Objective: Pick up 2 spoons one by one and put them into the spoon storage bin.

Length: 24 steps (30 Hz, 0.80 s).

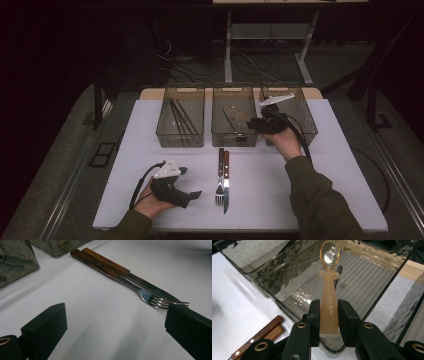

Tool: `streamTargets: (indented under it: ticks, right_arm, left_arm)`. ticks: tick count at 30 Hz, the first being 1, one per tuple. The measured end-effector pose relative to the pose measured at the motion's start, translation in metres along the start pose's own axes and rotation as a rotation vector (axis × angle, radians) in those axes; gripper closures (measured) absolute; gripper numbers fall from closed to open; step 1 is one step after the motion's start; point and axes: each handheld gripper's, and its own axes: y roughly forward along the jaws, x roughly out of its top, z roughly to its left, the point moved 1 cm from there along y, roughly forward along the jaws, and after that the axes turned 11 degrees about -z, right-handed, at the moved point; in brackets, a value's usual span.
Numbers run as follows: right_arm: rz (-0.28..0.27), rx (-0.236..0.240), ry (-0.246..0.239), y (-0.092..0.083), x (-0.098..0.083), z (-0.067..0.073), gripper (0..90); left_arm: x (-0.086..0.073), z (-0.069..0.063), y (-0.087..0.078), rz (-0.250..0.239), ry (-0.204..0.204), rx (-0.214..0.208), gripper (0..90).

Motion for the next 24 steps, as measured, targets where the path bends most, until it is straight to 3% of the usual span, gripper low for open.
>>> streamTargets:
  ticks: [7, 10, 13, 20, 24]
  right_arm:
    - [0.021, -0.02, 0.002, 0.013, -0.003, -0.002, 71.0]
    - [0.001, -0.028, 0.014, 0.015, -0.004, -0.004, 56.0]
    - [-0.005, -0.033, 0.016, 0.013, -0.004, -0.004, 52.3]
    - [-0.018, 0.001, 0.055, 0.005, -0.005, -0.003, 39.8]
    - [-0.043, 0.049, 0.074, -0.005, -0.008, 0.0, 34.8]
  left_arm:
    - [0.0, -0.001, 0.0, -0.005, -0.002, -0.001, 2.8]
    - [0.0, -0.001, 0.0, -0.005, -0.001, -0.001, 2.8]
    - [0.0, 0.0, 0.0, -0.004, -0.003, -0.001, 2.8]
    - [0.0, -0.001, 0.0, -0.001, 0.0, -0.001, 2.8]
    - [0.0, 0.0, 0.0, 0.003, 0.001, -0.001, 2.8]
